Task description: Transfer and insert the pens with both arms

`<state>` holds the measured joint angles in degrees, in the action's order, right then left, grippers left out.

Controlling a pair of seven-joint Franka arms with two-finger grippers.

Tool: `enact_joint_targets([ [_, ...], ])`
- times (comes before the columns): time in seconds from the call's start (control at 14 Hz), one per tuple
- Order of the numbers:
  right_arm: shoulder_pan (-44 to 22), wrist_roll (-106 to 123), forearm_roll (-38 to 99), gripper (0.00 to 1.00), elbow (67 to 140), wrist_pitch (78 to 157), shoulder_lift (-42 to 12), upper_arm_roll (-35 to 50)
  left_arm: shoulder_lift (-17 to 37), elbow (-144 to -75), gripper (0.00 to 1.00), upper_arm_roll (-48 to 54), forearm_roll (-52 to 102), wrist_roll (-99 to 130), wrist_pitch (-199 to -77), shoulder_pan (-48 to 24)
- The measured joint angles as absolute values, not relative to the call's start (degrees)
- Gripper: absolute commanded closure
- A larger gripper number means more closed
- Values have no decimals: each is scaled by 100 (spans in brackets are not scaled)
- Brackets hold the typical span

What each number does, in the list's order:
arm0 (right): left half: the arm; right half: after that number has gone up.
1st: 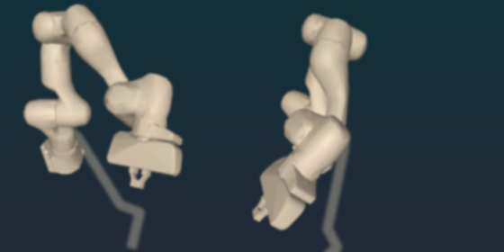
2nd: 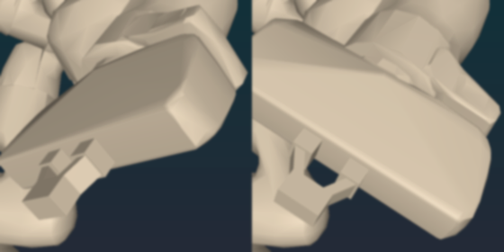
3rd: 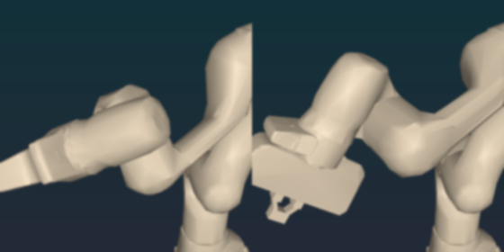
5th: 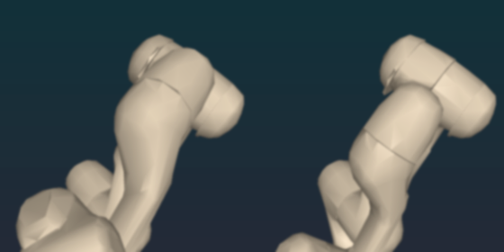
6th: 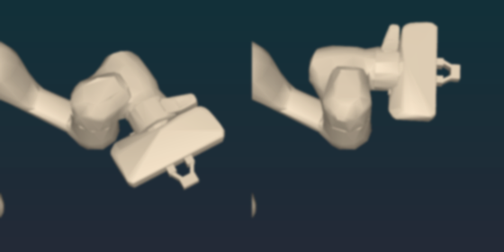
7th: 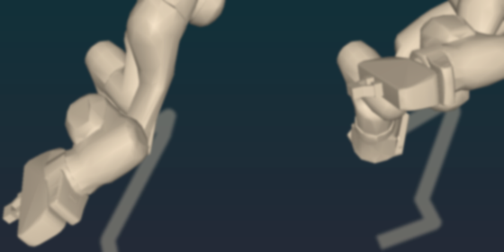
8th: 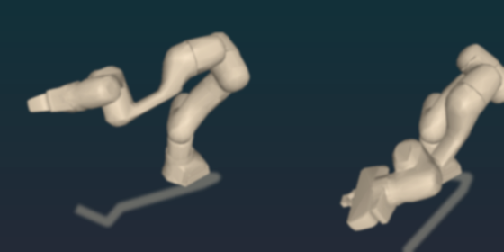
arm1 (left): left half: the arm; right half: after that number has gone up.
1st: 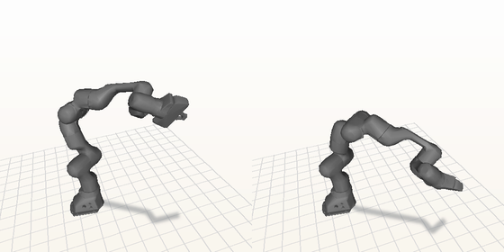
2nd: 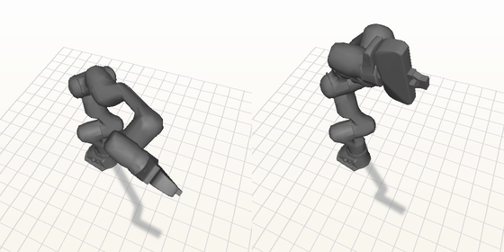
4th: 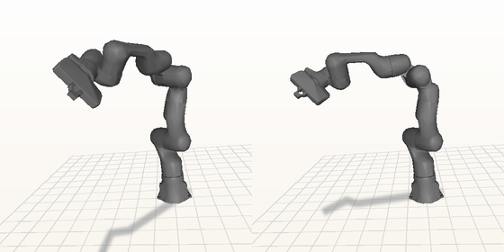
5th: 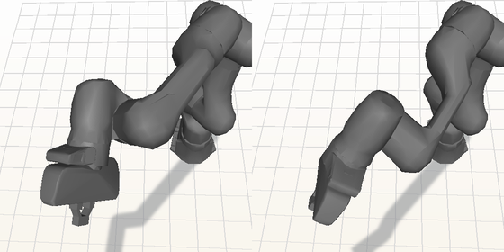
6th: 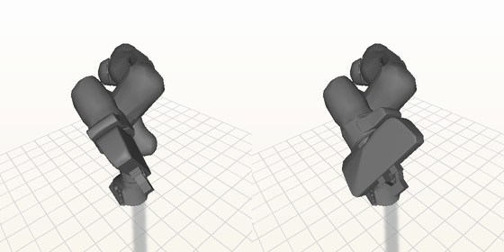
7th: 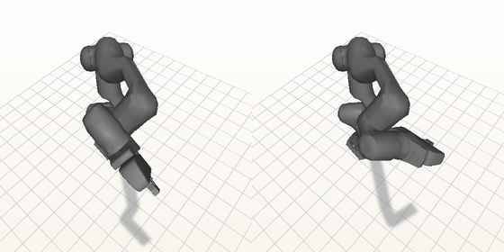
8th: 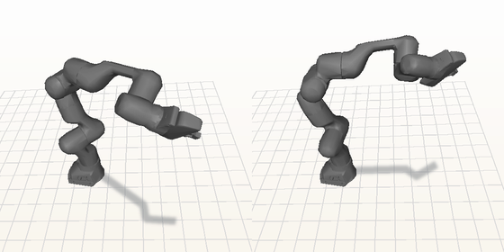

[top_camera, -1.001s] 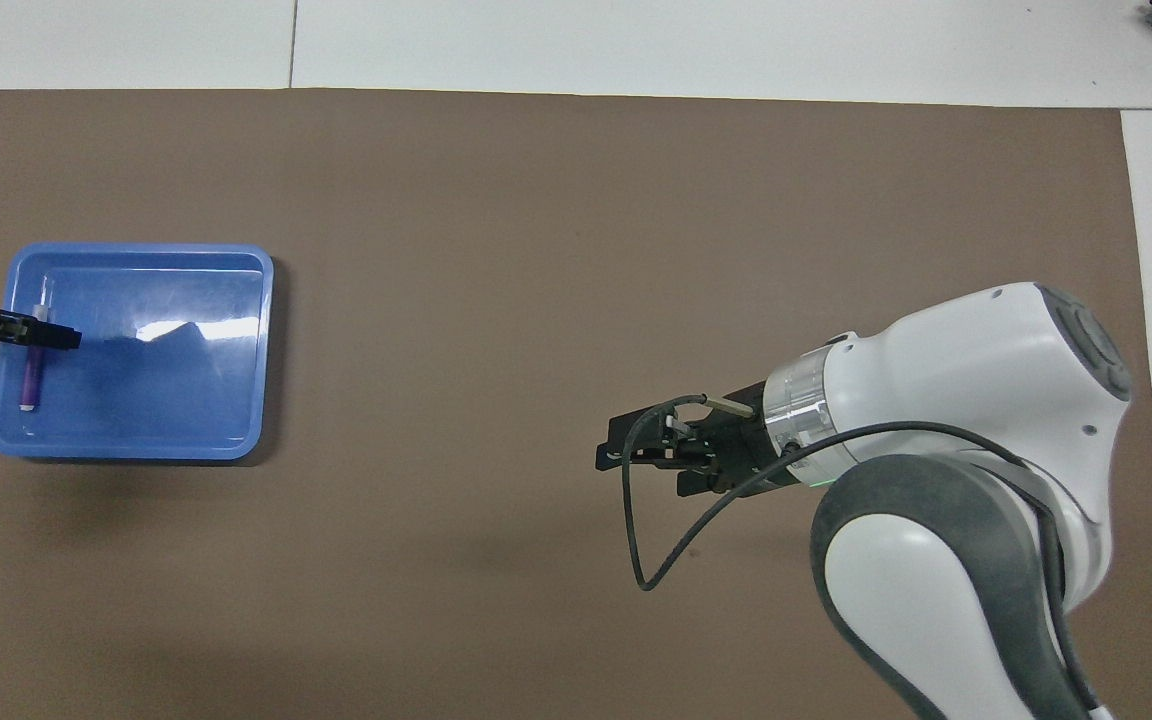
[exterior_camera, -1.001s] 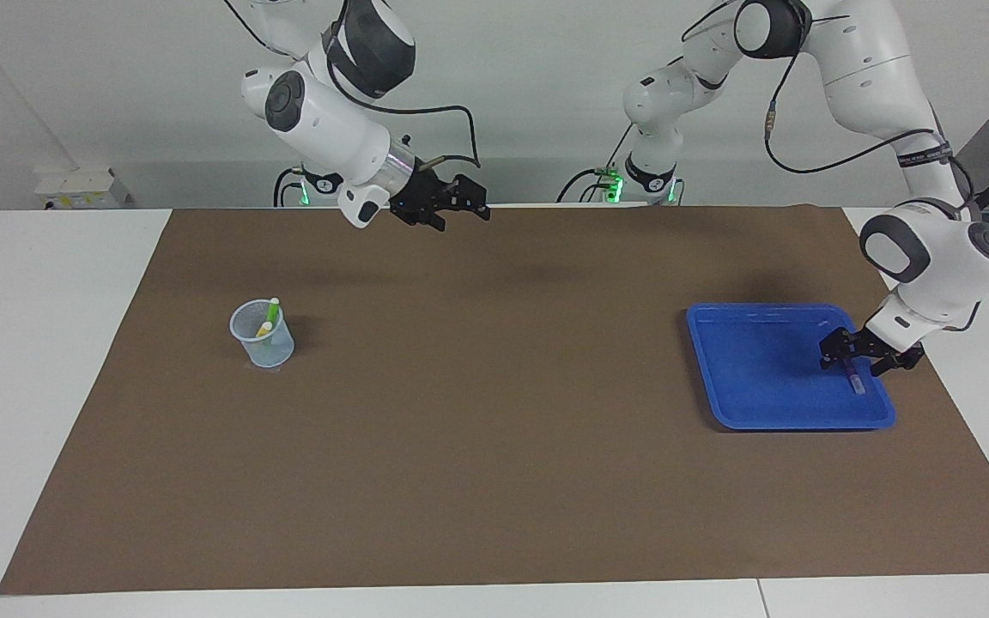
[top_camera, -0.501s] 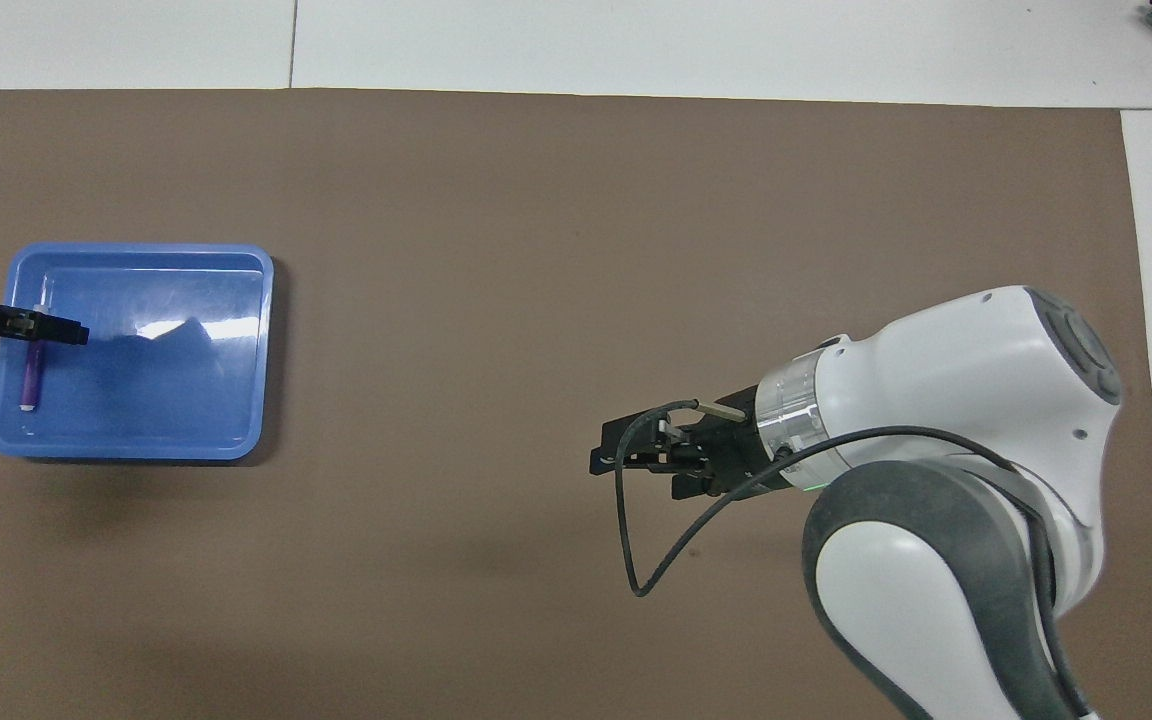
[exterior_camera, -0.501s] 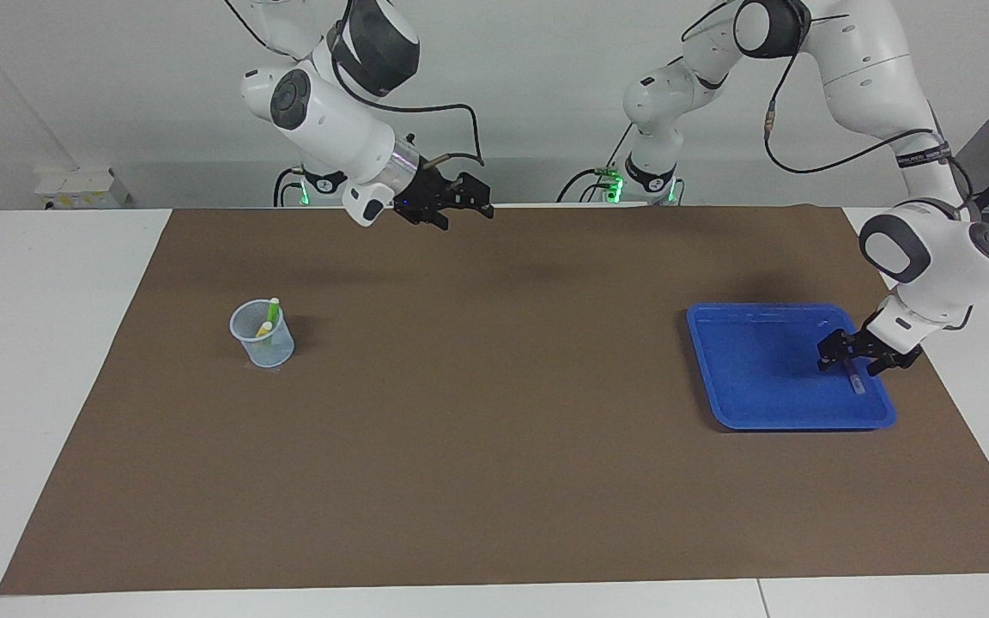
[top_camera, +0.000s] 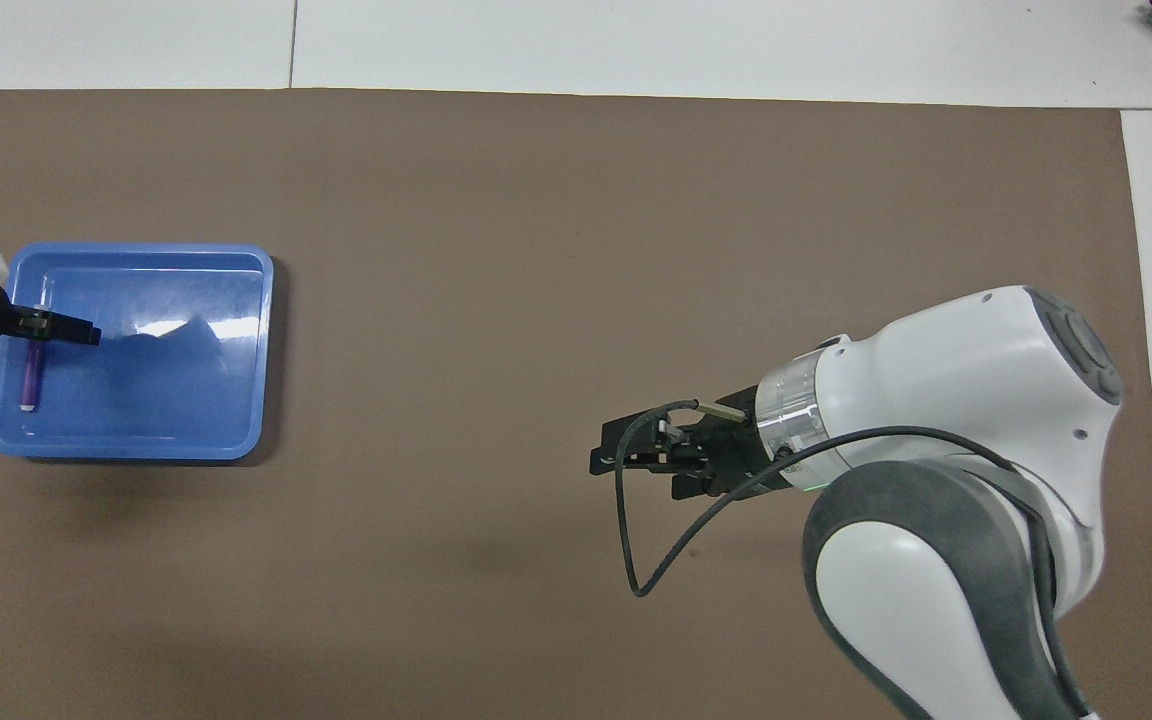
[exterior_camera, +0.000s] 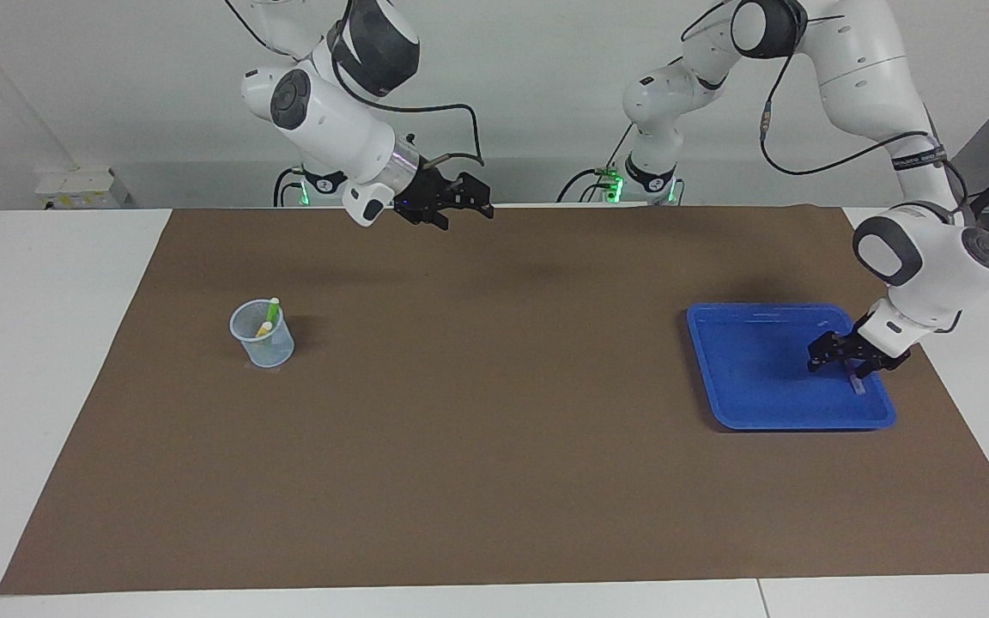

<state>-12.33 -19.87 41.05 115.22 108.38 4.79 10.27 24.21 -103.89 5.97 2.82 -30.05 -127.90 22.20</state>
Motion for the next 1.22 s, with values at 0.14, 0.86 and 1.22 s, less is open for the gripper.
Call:
enact_joint_targets([
  [0.14, -1233, -1987, 4105, 0, 11522, 10838, 479, 1027, 2421, -10391, 0, 587, 282, -3005, -12807, 2221],
  [0.86, -1234, -1987, 4105, 0, 11522, 10948, 479, 1026, 2385, -10985, 0, 625, 283, -2749, -13773, 2143],
  [1.22, -1327, -1987, 4105, 0, 11522, 10966, 479, 1030, 2346, -10812, 0, 619, 283, -2659, -13358, 2123],
])
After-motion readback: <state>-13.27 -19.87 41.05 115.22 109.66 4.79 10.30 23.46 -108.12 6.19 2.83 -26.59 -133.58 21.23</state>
